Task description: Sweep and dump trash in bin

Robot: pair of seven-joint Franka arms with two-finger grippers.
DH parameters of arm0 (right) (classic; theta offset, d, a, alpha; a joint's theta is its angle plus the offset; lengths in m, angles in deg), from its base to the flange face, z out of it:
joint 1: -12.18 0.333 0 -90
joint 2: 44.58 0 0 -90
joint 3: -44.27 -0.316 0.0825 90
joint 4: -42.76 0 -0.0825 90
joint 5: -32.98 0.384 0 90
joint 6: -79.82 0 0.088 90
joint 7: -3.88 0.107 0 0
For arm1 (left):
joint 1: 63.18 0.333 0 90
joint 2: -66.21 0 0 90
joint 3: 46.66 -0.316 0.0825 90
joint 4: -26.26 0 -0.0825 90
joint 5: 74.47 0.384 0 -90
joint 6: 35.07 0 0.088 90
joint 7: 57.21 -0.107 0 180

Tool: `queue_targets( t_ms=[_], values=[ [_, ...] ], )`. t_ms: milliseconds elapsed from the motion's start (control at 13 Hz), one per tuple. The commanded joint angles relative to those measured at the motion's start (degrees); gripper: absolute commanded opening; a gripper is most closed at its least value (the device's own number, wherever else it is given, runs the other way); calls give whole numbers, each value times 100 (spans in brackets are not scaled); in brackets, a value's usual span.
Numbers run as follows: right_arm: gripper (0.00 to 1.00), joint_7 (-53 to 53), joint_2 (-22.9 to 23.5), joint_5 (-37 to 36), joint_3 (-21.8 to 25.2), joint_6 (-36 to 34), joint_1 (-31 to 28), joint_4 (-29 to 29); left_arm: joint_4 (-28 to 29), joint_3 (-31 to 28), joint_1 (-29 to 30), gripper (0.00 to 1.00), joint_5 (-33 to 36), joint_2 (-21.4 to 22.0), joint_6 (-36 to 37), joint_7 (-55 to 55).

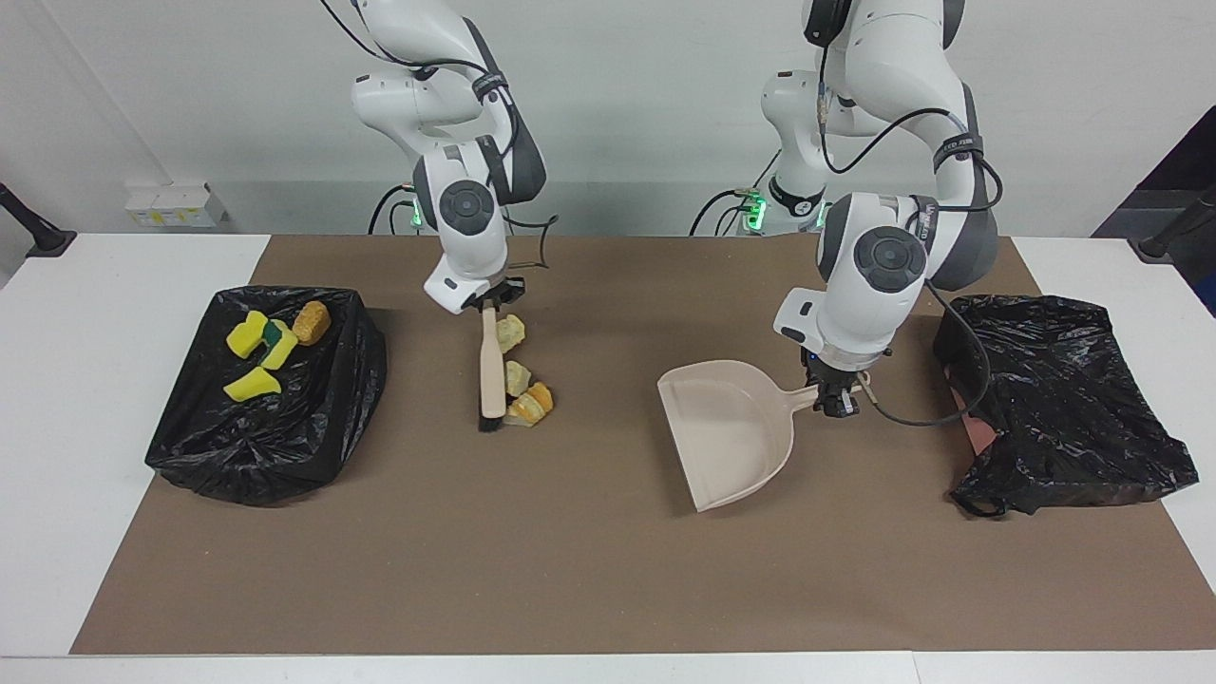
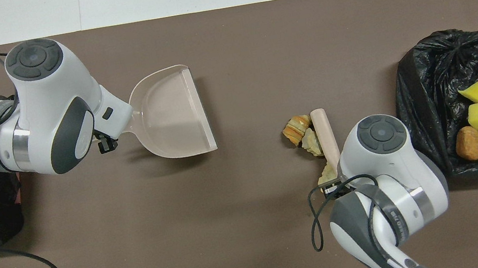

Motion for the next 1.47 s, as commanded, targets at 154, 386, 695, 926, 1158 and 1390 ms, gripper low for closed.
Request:
queue_targets(
  t_ms=[154,386,695,926,1158,1390],
  values=[
    [0,199,302,929,-32,446,643,-60,1487,-8,-615,0,182,866,-446,650],
    [0,331,443,1518,-32,833,1057,-77,1821,-8,-809,0,182,918,-763,695],
    [0,340,671,2485,-41,817,1294,-656,2077,1,-1055,0,182,1077,-982,695],
    [0,358,558,2786,-41,415,1260,-1043,2297,1,-1055,0,147,1147,-1316,739],
    [0,419,84,2673,12,-621,1006,-1289,2332,10,-1020,0,94,1147,-1404,739],
    [0,1268,-171,1263,-23,-1520,1031,-1362,2332,10,-985,0,-125,1147,-1405,599]
  ],
)
